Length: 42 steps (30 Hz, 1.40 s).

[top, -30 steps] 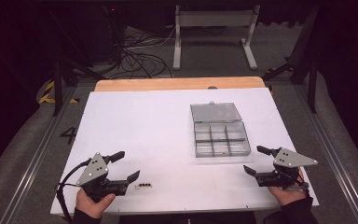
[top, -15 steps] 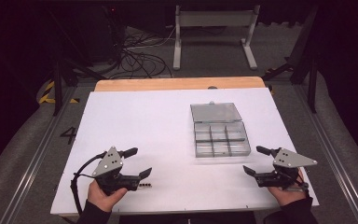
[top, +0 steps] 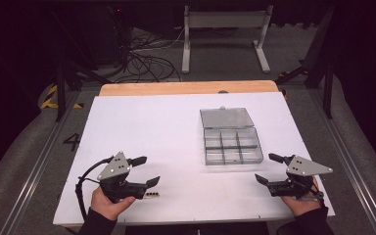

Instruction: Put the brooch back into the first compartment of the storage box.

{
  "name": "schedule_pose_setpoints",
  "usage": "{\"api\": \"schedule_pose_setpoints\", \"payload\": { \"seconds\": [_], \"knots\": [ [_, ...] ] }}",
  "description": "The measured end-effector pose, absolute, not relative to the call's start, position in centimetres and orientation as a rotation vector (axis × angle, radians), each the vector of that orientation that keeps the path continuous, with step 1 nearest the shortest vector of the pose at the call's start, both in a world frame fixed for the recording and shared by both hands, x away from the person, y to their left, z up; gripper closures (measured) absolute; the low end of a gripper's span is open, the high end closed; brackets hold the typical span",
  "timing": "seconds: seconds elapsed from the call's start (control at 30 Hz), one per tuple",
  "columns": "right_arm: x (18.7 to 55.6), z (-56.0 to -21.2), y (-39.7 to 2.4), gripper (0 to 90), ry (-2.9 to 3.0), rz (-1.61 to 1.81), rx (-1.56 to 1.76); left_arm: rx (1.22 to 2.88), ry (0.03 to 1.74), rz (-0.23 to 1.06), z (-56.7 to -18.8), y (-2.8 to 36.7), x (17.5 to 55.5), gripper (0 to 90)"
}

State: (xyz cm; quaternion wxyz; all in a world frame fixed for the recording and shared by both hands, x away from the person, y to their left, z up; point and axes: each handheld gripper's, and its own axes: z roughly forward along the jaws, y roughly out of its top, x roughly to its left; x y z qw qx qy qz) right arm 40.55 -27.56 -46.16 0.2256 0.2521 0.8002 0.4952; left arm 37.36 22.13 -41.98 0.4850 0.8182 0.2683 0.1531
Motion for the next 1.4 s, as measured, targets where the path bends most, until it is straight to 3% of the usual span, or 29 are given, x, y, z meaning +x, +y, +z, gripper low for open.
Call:
{"api": "schedule_pose_setpoints", "payload": {
  "seconds": [0.53,1.4],
  "knots": [
    [40.5,-46.2,-27.5,15.4,2.213,1.364,0.692,2.23,0.625,0.319,-42.0,21.1,37.3,43.4],
    [40.5,-46.2,-27.3,15.5,2.224,1.361,0.678,2.485,0.66,0.135,-43.6,19.8,38.4,46.4]
  ]
}}
